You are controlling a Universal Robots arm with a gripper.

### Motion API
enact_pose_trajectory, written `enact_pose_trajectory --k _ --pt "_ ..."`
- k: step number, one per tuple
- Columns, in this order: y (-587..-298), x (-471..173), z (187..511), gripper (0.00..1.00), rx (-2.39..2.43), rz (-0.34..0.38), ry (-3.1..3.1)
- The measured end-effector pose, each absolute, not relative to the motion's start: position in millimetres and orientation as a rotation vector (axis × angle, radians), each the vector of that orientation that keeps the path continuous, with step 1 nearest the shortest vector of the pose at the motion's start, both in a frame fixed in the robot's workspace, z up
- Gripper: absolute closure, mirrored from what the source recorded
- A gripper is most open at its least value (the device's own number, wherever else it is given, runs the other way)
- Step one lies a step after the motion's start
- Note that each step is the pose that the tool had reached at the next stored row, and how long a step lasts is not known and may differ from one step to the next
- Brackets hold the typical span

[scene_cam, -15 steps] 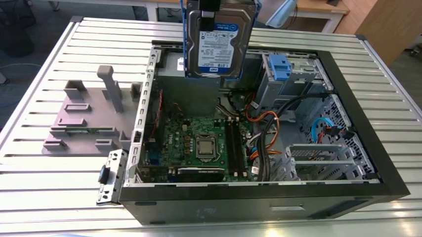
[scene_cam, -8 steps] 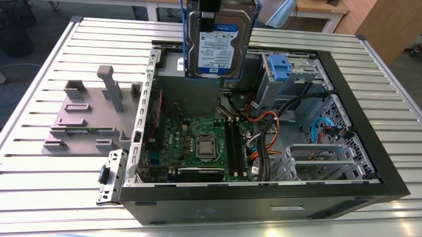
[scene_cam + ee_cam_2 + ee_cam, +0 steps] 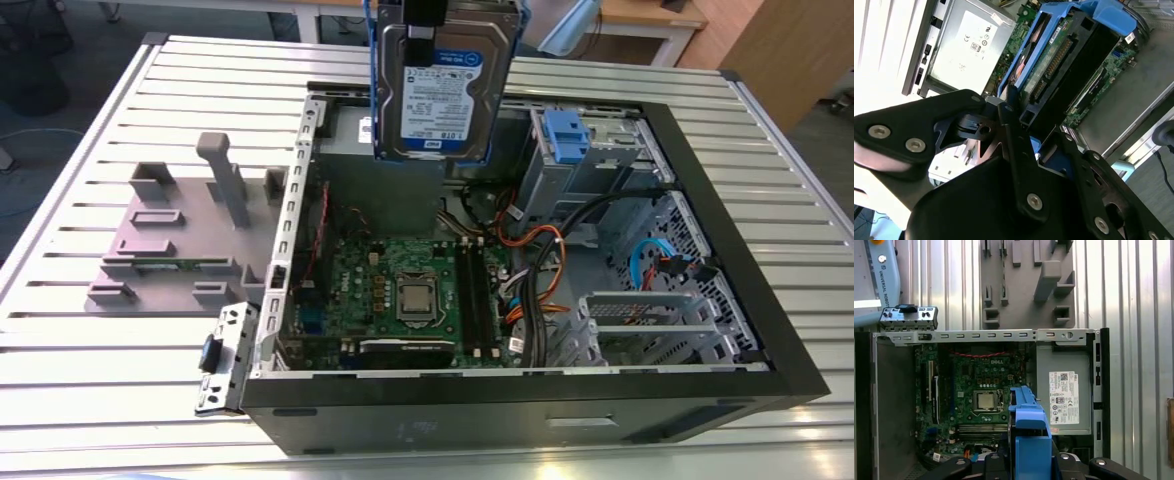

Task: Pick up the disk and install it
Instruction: 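Pick up the disk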

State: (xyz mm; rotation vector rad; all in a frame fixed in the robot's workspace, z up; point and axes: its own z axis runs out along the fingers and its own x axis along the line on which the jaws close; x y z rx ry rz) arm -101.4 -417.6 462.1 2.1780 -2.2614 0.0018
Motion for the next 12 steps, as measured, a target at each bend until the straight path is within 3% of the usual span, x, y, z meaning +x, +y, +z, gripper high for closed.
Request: enact_pose_trajectory --k 12 --pt "-421.2 -101.4 462.1 0.64 2.178 0.002 -2.261"
